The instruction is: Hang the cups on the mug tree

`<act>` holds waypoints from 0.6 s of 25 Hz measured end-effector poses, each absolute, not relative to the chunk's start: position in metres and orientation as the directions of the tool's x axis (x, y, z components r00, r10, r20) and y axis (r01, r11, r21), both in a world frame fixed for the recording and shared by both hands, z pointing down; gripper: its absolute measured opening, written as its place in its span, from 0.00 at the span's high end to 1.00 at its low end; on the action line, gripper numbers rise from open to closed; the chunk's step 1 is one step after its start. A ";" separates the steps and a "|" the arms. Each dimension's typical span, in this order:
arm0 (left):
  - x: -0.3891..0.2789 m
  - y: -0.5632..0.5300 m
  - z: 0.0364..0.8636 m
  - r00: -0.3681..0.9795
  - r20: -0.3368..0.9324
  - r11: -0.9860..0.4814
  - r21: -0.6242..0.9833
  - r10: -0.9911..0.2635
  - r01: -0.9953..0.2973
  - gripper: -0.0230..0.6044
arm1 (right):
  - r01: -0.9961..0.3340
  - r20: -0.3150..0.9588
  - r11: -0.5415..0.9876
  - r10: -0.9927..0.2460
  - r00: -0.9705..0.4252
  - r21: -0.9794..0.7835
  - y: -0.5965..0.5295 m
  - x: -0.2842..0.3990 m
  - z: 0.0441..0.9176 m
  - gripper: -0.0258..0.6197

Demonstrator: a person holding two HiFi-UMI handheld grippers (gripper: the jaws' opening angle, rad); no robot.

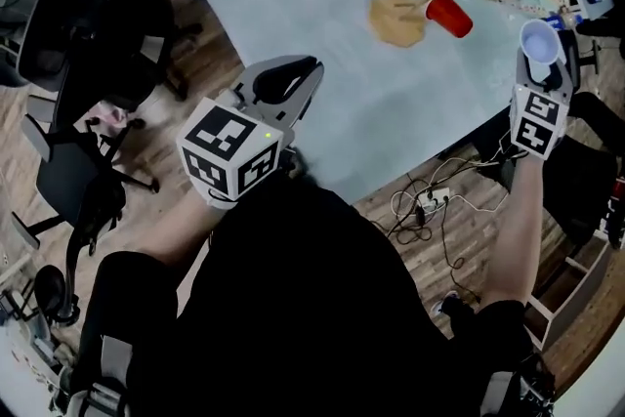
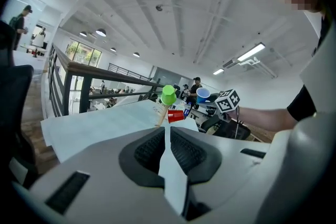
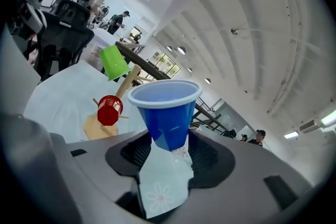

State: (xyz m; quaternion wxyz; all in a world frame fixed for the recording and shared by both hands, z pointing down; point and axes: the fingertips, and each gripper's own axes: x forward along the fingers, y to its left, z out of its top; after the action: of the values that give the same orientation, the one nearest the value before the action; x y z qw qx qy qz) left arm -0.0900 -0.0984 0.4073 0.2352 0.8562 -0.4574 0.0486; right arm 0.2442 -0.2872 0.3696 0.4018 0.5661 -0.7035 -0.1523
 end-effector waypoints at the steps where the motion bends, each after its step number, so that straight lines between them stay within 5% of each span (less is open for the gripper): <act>1: -0.096 -0.100 0.408 0.569 0.293 -0.462 0.361 -0.768 -0.810 0.90 | -0.668 0.388 0.311 -0.921 -0.036 0.676 -0.292 0.241 0.367 0.58; 15: -0.135 -0.098 0.430 0.532 0.308 -0.402 0.395 -0.789 -0.826 0.90 | -0.517 0.347 0.297 -0.938 -0.001 0.803 -0.350 0.213 0.348 0.58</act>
State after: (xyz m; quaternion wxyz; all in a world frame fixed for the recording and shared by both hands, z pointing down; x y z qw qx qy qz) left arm -0.1355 -0.0981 0.4297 0.2567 0.8366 -0.4826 0.0360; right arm 0.2132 -0.3503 0.3485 0.4505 0.5447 -0.6677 -0.2336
